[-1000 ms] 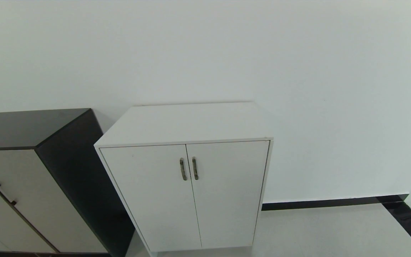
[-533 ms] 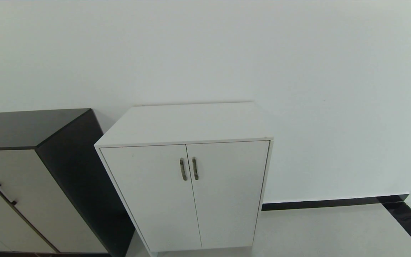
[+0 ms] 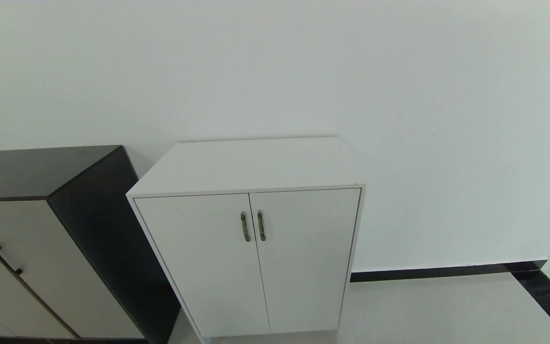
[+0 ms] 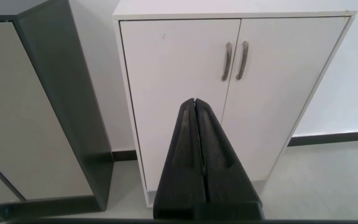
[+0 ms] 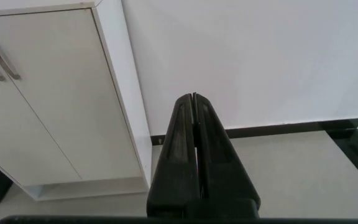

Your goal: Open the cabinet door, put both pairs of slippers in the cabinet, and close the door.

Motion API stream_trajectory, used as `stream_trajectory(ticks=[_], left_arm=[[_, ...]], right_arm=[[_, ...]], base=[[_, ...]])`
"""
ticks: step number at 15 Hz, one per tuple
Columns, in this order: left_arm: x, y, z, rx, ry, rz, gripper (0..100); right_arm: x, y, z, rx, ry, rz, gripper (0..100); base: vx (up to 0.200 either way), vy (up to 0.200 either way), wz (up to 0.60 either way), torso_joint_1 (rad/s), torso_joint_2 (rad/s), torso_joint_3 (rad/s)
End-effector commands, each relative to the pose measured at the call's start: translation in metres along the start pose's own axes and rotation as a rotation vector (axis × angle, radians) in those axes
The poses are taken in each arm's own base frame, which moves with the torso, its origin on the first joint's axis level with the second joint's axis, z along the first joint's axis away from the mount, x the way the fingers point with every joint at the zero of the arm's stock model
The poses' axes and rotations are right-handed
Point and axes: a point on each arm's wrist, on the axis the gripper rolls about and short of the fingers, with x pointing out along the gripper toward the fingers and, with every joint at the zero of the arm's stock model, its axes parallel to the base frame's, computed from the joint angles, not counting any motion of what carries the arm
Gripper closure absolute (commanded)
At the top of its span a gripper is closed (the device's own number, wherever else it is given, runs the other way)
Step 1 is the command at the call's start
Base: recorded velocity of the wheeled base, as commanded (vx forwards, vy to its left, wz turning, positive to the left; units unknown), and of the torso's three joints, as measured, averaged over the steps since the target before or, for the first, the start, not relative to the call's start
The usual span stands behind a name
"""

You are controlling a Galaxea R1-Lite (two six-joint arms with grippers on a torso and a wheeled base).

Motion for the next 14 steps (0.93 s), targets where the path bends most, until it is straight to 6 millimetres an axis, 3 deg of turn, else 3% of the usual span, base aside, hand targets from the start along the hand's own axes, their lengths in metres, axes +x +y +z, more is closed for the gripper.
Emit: stream_trajectory(ticks=[1,14], left_arm=[[0.0000,0.0000,0.0001,-0.001,-0.001,0.000,100],[0.0000,0.0000,0.0001,-0.001,-0.001,0.000,100]], right_arm=[[-0.0003,0.0000,-0.0002,0.001,-0.002,0.000,100],[0.0032,-0.0003,0.0007,-0.001,0.044,0.024,100]], base=[[0.000,0.000,0.00,0.000,0.00,0.000],[0.000,0.000,0.00,0.000,0.00,0.000]])
